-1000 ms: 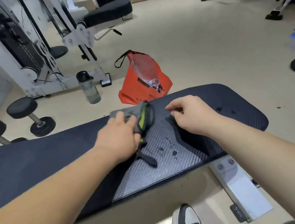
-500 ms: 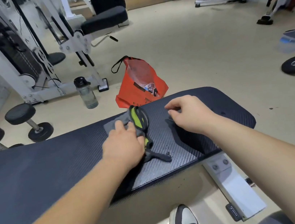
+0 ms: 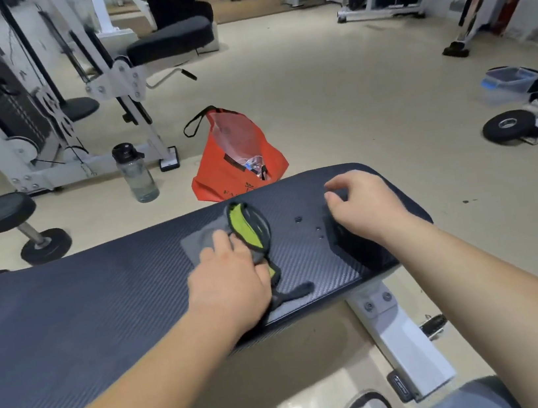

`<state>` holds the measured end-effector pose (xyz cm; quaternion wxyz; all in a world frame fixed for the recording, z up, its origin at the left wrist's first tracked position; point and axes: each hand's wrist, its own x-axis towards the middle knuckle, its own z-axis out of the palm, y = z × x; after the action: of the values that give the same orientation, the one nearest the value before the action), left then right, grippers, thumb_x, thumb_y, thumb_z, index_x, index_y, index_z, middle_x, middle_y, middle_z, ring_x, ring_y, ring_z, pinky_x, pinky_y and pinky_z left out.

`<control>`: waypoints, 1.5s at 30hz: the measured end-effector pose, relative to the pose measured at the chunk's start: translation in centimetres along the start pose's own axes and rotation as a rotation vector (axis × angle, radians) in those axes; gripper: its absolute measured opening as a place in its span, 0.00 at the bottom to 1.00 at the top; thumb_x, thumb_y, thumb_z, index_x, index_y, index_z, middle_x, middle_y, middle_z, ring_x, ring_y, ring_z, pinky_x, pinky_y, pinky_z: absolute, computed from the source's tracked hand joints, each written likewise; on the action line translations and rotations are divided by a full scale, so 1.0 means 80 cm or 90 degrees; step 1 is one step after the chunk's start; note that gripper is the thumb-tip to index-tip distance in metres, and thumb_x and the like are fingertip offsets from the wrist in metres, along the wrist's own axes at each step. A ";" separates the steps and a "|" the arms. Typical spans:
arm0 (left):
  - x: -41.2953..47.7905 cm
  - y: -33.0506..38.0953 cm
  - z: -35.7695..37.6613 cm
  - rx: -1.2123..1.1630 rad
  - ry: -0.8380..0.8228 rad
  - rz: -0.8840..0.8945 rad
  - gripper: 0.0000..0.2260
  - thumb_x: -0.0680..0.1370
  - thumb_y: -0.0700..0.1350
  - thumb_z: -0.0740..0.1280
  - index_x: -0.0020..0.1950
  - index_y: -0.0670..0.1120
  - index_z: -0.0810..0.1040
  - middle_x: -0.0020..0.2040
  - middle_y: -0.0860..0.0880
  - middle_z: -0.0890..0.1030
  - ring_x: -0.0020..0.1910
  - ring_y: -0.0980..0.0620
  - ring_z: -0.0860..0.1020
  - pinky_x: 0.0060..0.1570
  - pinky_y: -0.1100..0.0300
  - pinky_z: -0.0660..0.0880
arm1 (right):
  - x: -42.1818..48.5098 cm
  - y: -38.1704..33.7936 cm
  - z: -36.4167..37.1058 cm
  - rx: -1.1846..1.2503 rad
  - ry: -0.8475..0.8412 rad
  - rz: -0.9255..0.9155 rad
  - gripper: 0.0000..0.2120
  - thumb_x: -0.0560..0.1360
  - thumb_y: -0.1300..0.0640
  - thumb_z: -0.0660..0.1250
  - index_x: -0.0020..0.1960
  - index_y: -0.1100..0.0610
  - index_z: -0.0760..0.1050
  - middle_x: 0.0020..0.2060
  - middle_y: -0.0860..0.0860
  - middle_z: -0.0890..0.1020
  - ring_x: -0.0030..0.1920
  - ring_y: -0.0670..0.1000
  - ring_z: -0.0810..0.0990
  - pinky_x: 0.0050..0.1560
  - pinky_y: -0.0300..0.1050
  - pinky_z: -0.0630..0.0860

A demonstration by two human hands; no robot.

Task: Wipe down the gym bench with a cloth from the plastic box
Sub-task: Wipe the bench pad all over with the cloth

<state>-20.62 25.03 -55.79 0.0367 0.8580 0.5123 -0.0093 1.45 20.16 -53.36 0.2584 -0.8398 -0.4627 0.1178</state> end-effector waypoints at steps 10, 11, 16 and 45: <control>0.062 0.021 -0.002 -0.002 -0.008 0.006 0.23 0.81 0.57 0.53 0.69 0.44 0.68 0.61 0.43 0.66 0.59 0.38 0.74 0.52 0.45 0.75 | -0.004 0.111 -0.014 0.057 0.062 0.193 0.13 0.80 0.42 0.59 0.46 0.51 0.71 0.51 0.55 0.80 0.49 0.58 0.77 0.46 0.50 0.71; 0.059 0.040 -0.001 -0.014 0.000 0.012 0.23 0.81 0.58 0.53 0.67 0.44 0.69 0.59 0.44 0.66 0.59 0.39 0.74 0.51 0.46 0.74 | -0.003 0.116 -0.014 0.070 0.070 0.194 0.14 0.80 0.43 0.59 0.43 0.51 0.70 0.48 0.55 0.80 0.47 0.58 0.76 0.45 0.50 0.70; 0.020 0.082 0.002 0.017 -0.004 0.284 0.26 0.80 0.58 0.51 0.76 0.49 0.59 0.60 0.47 0.66 0.57 0.43 0.75 0.48 0.48 0.75 | 0.010 0.128 -0.009 0.085 0.111 0.217 0.19 0.81 0.45 0.56 0.35 0.53 0.65 0.41 0.55 0.76 0.44 0.59 0.75 0.42 0.50 0.70; 0.163 0.189 0.021 -0.010 0.021 0.556 0.29 0.73 0.60 0.52 0.75 0.63 0.64 0.61 0.46 0.70 0.59 0.42 0.75 0.56 0.47 0.77 | 0.012 0.169 -0.017 0.332 0.255 0.290 0.22 0.85 0.44 0.49 0.46 0.56 0.73 0.46 0.54 0.79 0.51 0.58 0.76 0.55 0.53 0.72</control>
<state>-1.09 29.26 -57.33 0.0356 0.9938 0.1022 0.0248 12.22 14.59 -59.53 0.5152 -0.8335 -0.1601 0.1193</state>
